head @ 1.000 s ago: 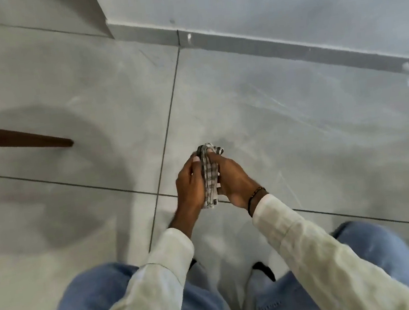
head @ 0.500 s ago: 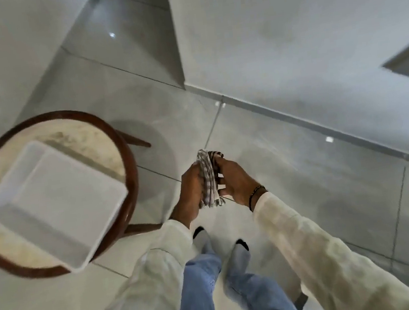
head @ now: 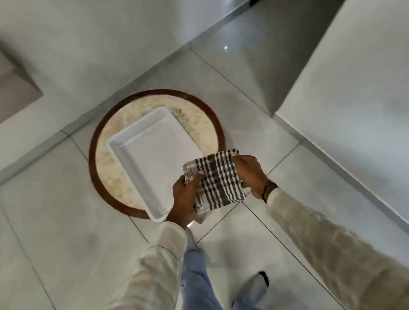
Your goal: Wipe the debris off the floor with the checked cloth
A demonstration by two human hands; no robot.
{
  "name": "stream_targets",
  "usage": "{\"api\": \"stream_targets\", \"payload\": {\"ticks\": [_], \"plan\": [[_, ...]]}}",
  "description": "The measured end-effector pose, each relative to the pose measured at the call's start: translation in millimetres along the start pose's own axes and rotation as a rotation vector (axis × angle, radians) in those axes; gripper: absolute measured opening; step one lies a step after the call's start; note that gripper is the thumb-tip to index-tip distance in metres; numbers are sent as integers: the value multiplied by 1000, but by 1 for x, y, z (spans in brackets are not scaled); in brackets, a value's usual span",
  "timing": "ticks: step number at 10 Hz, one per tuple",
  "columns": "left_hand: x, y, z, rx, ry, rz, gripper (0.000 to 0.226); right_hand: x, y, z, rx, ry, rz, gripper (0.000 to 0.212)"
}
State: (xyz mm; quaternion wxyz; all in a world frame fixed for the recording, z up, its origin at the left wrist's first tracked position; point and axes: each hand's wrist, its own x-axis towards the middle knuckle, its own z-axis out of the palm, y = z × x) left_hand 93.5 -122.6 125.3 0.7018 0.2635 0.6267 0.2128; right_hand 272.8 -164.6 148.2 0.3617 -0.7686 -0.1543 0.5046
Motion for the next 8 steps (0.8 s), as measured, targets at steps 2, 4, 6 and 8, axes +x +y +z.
{"api": "stream_targets", "payload": {"ticks": [2,4,6,8], "plan": [[98,15,-81,252,225,40,28,90,3,115,-92,60,72,43],[193,1,-128,416,329,-67,35,176,25,190,-317,67,59,44],[226,-14,-135,531,302,-109,41,207,35,212,-469,60,6,24],[199,2,-130,841,309,115,54,195,15,189,-305,237,-150,34]]}}
